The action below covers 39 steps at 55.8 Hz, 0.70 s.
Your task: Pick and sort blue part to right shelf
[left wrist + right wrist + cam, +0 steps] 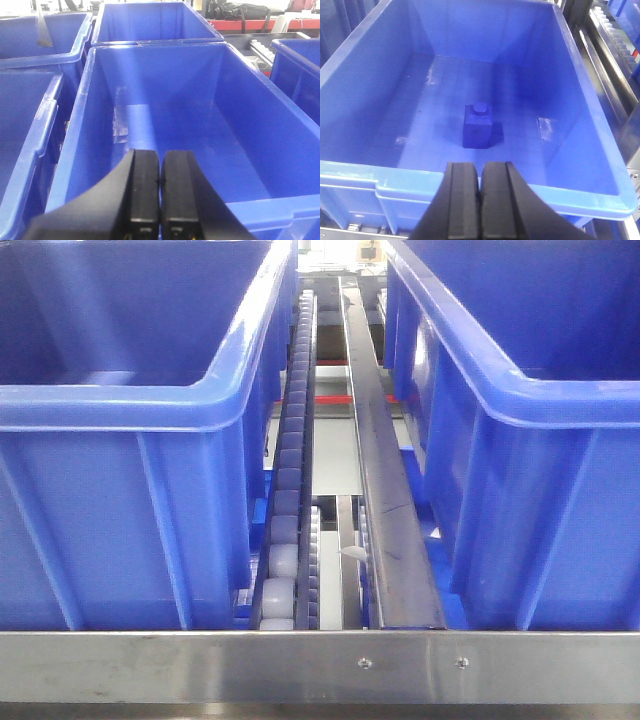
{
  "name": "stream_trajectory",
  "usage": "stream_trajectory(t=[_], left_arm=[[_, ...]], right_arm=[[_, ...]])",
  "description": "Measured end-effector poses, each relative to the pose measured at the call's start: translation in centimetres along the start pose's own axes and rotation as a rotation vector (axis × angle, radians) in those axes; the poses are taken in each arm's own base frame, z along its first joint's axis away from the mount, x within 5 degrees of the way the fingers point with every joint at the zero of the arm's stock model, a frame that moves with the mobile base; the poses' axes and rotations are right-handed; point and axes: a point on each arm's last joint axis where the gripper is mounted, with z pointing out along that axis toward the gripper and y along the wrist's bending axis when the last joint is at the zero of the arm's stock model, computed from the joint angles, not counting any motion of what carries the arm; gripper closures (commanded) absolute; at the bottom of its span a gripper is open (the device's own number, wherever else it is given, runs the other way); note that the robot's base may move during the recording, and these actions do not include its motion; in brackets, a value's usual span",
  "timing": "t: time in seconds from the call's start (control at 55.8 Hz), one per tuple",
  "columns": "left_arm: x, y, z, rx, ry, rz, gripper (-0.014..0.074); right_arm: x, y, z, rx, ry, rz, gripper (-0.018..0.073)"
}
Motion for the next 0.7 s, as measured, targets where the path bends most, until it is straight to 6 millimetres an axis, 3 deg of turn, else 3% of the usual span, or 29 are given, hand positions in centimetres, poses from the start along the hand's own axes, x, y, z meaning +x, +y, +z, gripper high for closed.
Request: stream_trajectory(t=[0.215, 0.341, 0.573, 0.699], left_arm=[[1.4, -0.3, 1.0, -0.041, -0.077, 0.024, 0.0472], [4.3, -0.2, 2.2, -0.119, -0.088, -0.011, 0.0472], [11.5, 0.7, 4.9, -0.207, -0.026, -0.030, 0.0472], [11.7, 0.7, 5.1, -0.208, -0.066, -0.026, 0.0472]], right_arm=[[0.0, 0.0, 0.0, 0.000, 0.000, 0.000, 0.0484], [0.0, 0.0, 0.0, 0.000, -0.001, 0.000, 0.0484], [0.0, 0.0, 0.0, 0.000, -0.002, 0.000, 0.0484], [0.0, 0.0, 0.0, 0.000, -0.002, 0.000, 0.0484]])
